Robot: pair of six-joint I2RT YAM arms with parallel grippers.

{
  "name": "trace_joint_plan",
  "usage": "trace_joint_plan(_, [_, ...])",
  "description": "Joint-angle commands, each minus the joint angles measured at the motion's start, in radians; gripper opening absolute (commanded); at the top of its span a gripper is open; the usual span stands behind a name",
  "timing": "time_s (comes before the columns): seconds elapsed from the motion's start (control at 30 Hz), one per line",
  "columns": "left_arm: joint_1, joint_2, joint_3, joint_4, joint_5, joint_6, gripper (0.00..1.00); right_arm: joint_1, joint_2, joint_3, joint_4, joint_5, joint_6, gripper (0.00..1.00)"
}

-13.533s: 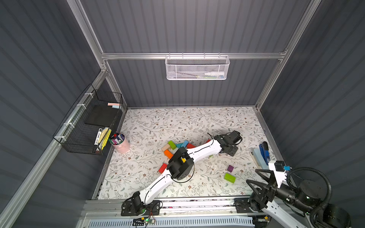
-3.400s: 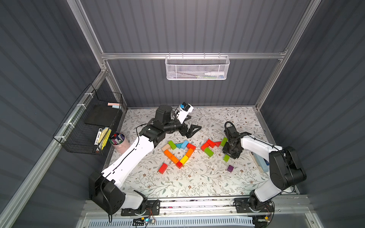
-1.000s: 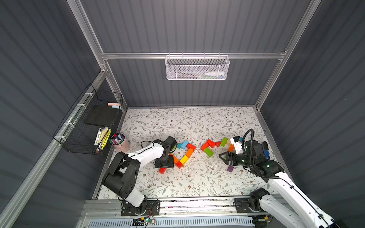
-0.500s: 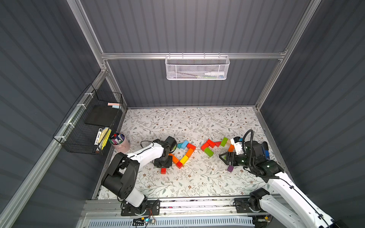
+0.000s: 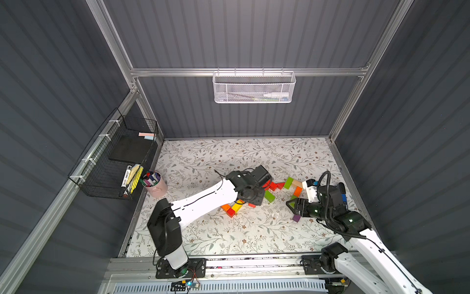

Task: Assemble a heart with building blocks
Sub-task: Place the building block at the center of the board.

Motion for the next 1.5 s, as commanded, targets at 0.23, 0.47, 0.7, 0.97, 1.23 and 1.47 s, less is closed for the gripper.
trace_joint_plan(0.23, [-0.089,0.235,0.013,0.144,0.115,0.018,0.22,0.003,-0.145,0.077,-0.272,0.208,0.159,0.73])
trace_joint_plan(0.47, [-0.096,0.284,-0.034,0.205,0.133,0.024,0.30,0.004,-0.197,0.059,-0.260,0.233,0.175,0.73])
trace_joint_plan(0.7, [-0.094,0.296,-0.006,0.199,0.148,0.028,0.53,0.004,-0.155,0.080,-0.284,0.168,0.155,0.73])
trace_joint_plan(0.97, [-0.034,0.049,-0.069,0.257,0.130,0.081,0.59,0.005,-0.119,0.042,-0.213,0.075,0.183,0.70])
trace_joint_plan(1.23, [0.080,-0.288,-0.225,0.359,0.210,0.357,0.65,0.034,-0.017,0.023,-0.113,0.061,0.263,0.67])
trace_joint_plan(1.47, [0.103,-0.468,-0.323,0.468,0.161,0.493,0.89,0.214,0.198,0.082,-0.061,0.184,0.328,0.67])
